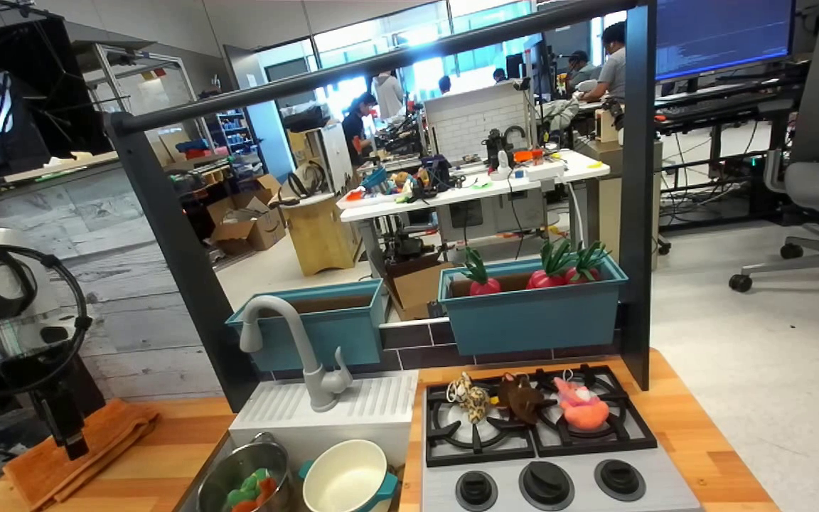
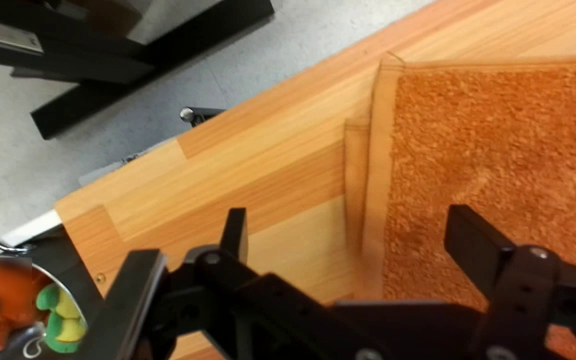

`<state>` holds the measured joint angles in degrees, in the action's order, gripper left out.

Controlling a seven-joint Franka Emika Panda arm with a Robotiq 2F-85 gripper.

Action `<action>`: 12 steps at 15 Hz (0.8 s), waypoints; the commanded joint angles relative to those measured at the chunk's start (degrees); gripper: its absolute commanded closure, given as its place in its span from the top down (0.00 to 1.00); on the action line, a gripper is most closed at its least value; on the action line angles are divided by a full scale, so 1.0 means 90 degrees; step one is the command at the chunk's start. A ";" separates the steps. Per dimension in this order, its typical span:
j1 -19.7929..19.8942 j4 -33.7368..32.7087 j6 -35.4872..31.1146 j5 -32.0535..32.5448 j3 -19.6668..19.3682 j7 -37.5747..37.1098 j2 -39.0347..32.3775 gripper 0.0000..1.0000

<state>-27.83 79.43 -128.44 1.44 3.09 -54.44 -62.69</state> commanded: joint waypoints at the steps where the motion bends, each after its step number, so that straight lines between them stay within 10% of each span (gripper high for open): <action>1: -0.0495 -0.1524 0.0992 0.0118 -0.0454 -0.1143 -0.0894 1.00; 4: -0.0334 -0.1099 0.0719 0.0108 -0.0288 -0.0948 -0.0680 1.00; 12: -0.1160 -0.0160 -0.2800 0.0052 -0.0456 -0.1936 -0.0372 1.00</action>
<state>-35.00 77.27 -148.75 1.68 1.35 -68.97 -66.00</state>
